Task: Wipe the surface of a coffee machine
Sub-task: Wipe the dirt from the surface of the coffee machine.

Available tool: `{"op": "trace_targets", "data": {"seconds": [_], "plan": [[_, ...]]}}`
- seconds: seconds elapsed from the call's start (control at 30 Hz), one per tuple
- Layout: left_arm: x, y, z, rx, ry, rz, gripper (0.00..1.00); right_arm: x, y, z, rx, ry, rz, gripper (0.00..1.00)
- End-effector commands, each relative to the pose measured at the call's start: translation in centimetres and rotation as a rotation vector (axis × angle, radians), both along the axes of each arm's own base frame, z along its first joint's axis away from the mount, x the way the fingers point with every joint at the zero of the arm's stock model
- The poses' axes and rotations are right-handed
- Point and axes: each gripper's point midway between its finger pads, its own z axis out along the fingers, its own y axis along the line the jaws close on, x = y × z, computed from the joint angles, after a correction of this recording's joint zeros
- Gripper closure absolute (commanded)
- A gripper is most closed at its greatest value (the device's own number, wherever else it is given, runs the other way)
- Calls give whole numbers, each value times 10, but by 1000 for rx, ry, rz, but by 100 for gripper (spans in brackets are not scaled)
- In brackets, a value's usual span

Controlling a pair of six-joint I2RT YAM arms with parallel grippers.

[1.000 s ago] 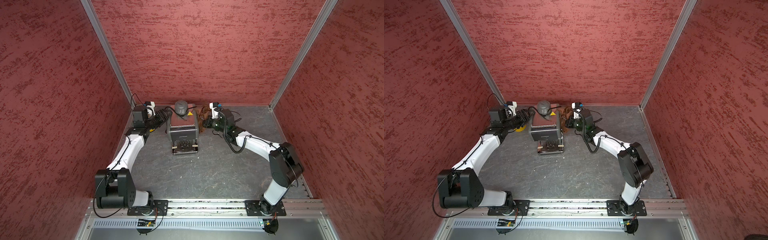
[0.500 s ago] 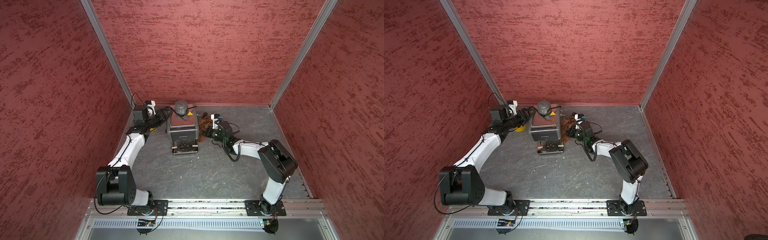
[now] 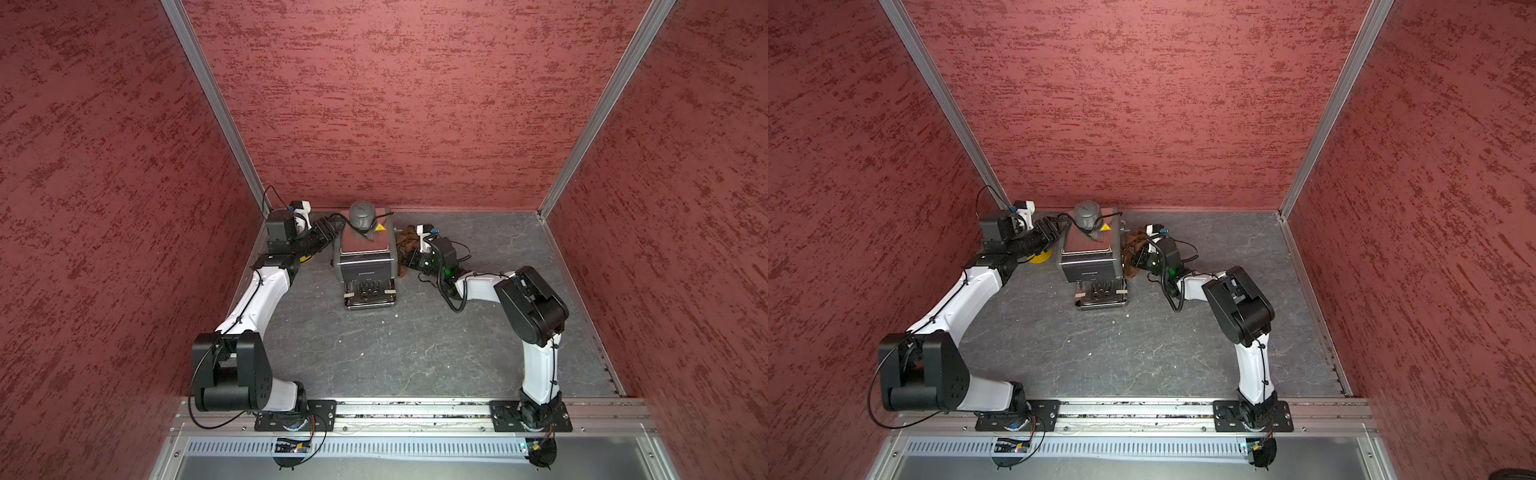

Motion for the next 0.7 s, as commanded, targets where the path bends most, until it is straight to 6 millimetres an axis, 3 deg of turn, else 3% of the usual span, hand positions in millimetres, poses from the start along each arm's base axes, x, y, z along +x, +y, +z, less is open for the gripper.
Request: {"op": "trace_targets", "data": {"seconds": [0.0, 0.3, 0.67], "plan": [[-11, -2, -24, 23, 81, -2, 33, -14, 17, -13, 34, 36, 85, 100], [-14, -6, -26, 21, 82, -8, 33, -39, 14, -39, 42, 119, 120, 100], [-22, -6, -27, 18, 77, -8, 33, -87, 26, -26, 80, 159, 165, 100]]}}
